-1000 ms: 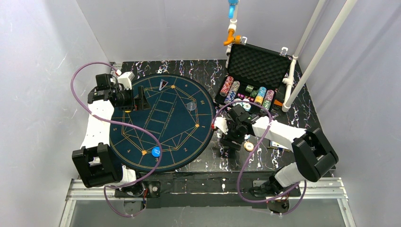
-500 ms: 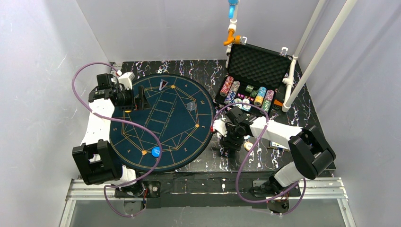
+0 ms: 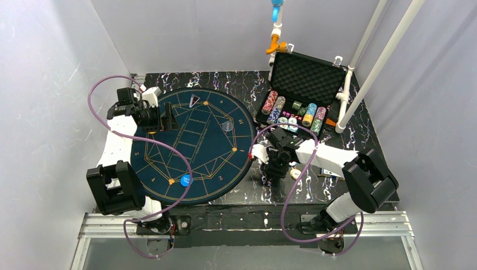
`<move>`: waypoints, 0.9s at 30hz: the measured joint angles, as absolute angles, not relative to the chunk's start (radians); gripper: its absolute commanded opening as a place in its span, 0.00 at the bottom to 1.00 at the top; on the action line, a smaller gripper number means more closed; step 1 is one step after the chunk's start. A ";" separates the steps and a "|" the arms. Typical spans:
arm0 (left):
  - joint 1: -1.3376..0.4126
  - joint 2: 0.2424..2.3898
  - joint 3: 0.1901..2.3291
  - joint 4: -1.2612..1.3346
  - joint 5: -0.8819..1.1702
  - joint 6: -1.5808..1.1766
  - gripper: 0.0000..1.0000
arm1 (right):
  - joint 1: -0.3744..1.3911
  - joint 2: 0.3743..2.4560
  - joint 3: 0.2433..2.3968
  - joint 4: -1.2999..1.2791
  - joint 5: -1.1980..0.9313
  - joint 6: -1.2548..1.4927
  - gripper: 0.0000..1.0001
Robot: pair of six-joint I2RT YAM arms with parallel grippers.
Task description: Distribute texas hold em gaming equipment
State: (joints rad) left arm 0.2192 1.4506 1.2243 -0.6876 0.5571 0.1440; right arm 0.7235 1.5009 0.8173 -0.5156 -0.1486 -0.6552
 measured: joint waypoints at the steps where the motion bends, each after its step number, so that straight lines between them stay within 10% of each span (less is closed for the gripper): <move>1: 0.219 1.451 1.225 -0.687 0.557 0.144 0.98 | 0.723 1.501 0.819 -0.518 -0.149 -0.655 0.24; 27: 0.289 1.493 1.226 -0.680 0.649 0.044 0.98 | 0.752 1.763 1.287 -0.596 -0.214 -0.627 0.21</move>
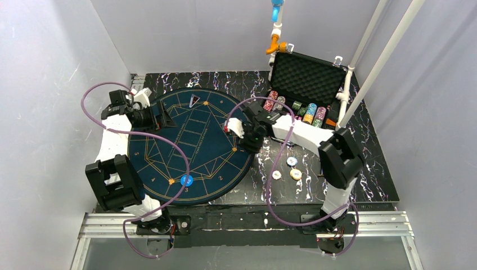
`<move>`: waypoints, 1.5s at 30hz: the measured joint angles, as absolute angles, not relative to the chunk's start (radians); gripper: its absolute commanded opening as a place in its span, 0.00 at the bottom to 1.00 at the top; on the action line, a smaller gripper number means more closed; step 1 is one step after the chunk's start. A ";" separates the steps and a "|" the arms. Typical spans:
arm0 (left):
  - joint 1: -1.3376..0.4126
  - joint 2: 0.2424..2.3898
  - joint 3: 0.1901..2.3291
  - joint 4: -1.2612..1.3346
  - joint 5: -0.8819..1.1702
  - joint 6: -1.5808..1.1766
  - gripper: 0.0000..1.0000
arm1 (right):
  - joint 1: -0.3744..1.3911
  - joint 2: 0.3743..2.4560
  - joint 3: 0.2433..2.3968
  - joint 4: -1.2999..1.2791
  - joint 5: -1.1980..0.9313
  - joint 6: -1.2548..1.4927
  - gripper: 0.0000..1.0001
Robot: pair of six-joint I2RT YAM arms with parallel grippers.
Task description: Distribute texas hold em gaming equipment
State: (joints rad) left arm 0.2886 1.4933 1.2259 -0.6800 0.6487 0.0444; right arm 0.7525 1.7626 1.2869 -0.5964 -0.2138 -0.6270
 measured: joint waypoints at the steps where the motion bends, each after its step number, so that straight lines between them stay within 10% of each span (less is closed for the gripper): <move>1: 0.297 1.496 1.226 -0.679 0.654 0.039 0.98 | 0.762 1.797 1.327 -0.591 -0.213 -0.621 0.21; 10: 0.363 1.499 1.244 -0.670 0.675 0.003 0.98 | 0.889 2.043 1.573 -0.552 -0.187 -0.577 0.27; 17: 0.410 1.499 1.246 -0.659 0.691 -0.024 0.98 | 0.944 2.114 1.615 -0.542 -0.159 -0.562 0.97; 22: 0.410 1.499 1.246 -0.659 0.708 -0.027 0.98 | 0.920 2.045 1.597 -0.587 -0.151 -0.550 0.98; 27: 0.389 1.496 1.246 -0.659 0.714 -0.005 0.98 | 0.740 1.539 1.178 -0.699 -0.088 -0.572 0.82; 45: 0.337 1.494 1.243 -0.659 0.673 0.015 0.98 | 0.733 1.544 0.964 -0.722 -0.031 -0.521 0.71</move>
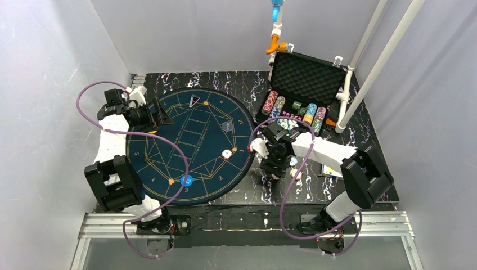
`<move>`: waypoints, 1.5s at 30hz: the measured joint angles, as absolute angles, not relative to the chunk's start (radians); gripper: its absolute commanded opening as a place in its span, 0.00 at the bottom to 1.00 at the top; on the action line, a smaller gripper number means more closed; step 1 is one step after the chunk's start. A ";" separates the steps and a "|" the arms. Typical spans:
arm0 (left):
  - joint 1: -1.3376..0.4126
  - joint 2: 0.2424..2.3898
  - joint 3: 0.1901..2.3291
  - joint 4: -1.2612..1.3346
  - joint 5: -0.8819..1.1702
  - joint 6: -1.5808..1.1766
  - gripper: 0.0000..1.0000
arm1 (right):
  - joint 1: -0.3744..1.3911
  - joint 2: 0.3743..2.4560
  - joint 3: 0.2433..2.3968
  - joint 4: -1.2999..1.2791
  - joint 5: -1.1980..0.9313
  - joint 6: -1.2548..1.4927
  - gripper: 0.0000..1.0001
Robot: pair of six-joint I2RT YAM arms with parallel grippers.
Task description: Distribute texas hold em gaming equipment
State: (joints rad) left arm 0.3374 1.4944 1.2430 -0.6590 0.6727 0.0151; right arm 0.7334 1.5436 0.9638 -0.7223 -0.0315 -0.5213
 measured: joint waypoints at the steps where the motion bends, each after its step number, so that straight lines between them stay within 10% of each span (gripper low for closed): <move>1: 0.337 1.494 1.243 -0.659 0.672 0.015 0.98 | 0.735 1.545 0.964 -0.719 -0.033 -0.521 0.70; 45: 0.337 1.495 1.243 -0.659 0.643 0.007 0.98 | 0.811 1.600 1.067 -0.681 -0.072 -0.538 0.38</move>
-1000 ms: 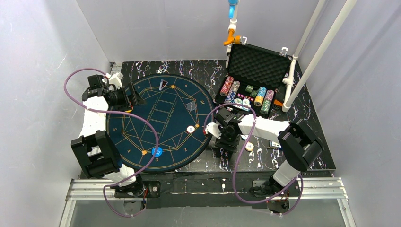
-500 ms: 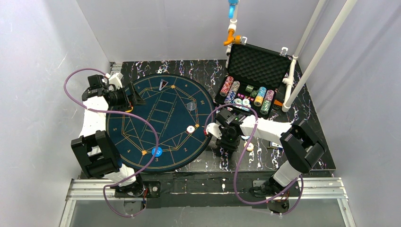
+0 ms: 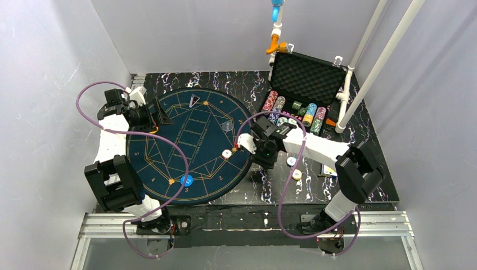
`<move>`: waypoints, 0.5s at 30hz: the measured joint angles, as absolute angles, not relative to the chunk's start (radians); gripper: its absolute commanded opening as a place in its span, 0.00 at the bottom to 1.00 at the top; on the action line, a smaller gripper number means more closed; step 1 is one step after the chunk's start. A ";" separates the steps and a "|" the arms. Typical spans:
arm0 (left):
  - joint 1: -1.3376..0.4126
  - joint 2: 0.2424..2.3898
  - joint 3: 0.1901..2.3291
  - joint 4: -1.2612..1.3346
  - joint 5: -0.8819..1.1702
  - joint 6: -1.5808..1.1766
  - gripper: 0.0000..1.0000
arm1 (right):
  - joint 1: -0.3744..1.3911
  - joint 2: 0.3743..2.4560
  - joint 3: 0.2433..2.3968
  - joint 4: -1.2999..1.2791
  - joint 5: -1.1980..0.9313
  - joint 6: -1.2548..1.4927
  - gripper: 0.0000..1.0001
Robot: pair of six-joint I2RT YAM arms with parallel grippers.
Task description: Distribute texas hold em gaming equipment
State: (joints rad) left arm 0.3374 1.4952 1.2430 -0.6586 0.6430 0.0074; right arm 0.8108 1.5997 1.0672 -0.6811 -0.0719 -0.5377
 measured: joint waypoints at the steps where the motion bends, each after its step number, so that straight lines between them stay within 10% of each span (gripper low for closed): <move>1: 0.337 1.496 1.243 -0.659 0.643 0.007 0.98 | 0.808 1.610 1.094 -0.686 -0.075 -0.539 0.38; 15: 0.337 1.514 1.243 -0.659 0.651 0.007 0.98 | 0.727 2.024 1.680 -0.693 -0.102 -0.554 0.37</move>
